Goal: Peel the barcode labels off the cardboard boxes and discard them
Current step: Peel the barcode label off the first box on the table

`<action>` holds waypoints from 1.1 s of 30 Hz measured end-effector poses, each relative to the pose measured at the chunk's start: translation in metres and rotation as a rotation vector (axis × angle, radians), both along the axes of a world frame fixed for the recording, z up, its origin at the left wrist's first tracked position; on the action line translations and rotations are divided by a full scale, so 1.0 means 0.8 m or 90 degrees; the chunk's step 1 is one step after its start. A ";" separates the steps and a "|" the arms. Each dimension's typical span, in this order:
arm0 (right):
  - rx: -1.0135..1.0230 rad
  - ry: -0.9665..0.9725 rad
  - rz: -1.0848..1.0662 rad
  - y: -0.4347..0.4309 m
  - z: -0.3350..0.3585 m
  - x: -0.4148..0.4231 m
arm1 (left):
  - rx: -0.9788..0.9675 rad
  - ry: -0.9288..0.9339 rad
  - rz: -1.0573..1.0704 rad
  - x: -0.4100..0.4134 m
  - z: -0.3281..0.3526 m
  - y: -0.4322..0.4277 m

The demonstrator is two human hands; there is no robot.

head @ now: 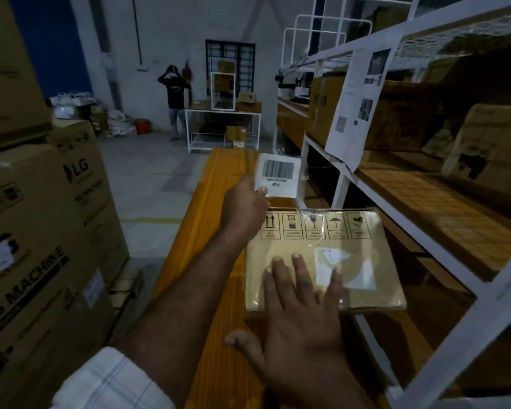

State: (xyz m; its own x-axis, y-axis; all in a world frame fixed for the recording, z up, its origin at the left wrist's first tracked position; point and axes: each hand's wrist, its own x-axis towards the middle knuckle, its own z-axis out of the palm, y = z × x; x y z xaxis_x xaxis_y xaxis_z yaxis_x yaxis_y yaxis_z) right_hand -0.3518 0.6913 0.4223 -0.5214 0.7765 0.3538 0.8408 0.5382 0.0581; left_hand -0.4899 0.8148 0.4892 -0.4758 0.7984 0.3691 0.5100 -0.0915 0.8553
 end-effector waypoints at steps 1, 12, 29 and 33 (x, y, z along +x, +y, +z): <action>-0.006 -0.001 -0.039 0.009 0.005 0.005 | 0.002 -0.001 -0.012 0.004 -0.001 0.001; 0.026 0.000 0.006 0.010 -0.006 0.000 | 0.002 -0.046 -0.012 -0.007 -0.002 0.006; 0.010 -0.001 -0.045 0.013 -0.015 0.021 | -0.023 0.003 0.028 0.002 0.000 0.019; -0.050 -0.044 -0.145 0.034 0.021 0.031 | -0.014 0.007 -0.001 0.005 0.000 0.015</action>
